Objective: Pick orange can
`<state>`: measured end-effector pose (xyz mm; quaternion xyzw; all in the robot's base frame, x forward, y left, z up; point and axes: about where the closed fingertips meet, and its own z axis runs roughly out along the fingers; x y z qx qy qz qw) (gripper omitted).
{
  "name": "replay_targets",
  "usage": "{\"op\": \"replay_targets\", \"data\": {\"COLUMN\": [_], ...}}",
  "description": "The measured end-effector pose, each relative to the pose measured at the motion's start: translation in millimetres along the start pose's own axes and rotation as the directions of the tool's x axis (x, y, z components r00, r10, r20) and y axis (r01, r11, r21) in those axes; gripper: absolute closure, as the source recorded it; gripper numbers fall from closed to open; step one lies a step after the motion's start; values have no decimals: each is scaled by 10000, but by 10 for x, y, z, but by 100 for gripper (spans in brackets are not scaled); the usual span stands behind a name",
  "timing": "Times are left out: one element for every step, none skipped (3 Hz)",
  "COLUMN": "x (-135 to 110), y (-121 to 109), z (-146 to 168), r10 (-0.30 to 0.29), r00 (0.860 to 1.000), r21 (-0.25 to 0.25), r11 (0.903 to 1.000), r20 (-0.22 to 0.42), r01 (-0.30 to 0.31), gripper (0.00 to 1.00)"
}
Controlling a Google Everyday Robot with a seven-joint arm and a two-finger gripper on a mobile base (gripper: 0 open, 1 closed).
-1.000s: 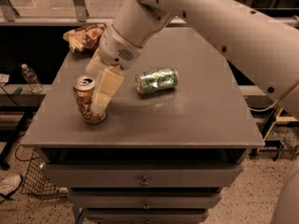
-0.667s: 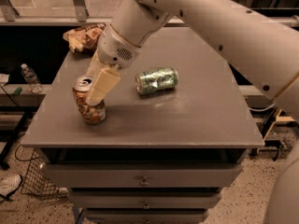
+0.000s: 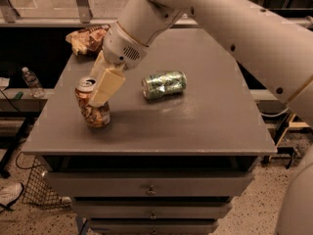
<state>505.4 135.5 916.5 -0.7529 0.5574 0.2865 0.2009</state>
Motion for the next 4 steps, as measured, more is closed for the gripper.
{"op": "replay_targets", "data": {"x": [78,202,286,315], "y": [4,5,3,3], "z": [-270,-593,-829,-899], "r10": [40,216,343,390], "r00": [9998,9997,9989,9985], "r21": [485,1184,1751,1918], "r11": [9988,9927,9838,9804], "r20": [190,128,311,380], "r01": [-49,-230,-392,-456], "gripper": [100,100,100,100]}}
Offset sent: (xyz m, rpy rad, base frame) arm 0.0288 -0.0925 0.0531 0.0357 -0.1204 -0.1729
